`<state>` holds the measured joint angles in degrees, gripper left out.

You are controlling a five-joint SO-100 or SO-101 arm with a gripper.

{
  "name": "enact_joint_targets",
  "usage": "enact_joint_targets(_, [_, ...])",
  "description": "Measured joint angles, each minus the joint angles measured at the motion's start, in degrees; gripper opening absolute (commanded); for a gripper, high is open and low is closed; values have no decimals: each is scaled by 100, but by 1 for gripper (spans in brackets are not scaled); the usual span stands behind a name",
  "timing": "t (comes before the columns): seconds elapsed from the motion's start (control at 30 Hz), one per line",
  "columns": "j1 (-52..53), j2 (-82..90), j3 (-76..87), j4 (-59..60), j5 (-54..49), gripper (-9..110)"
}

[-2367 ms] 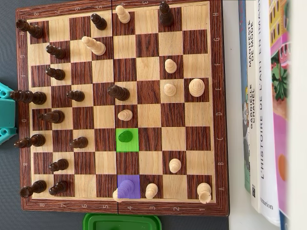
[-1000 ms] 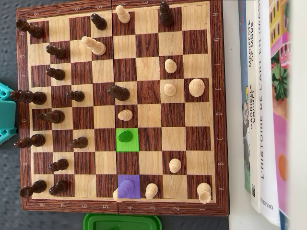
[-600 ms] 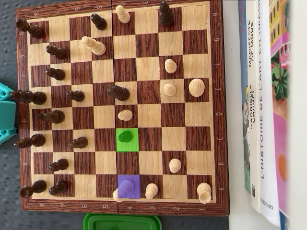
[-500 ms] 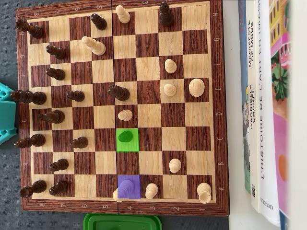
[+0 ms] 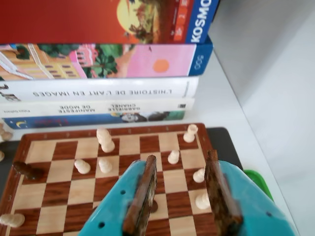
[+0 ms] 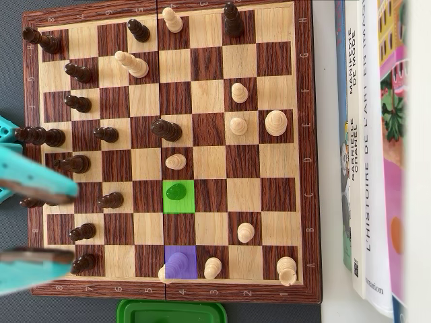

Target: Play chess

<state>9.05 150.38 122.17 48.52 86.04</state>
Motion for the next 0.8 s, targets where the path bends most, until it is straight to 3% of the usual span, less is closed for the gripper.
enact_joint_targets(0.23, [264, -659, -633, 2083, 0, 15])
enact_joint_targets(0.8, [229, -2628, -1740, 3331, 0, 16])
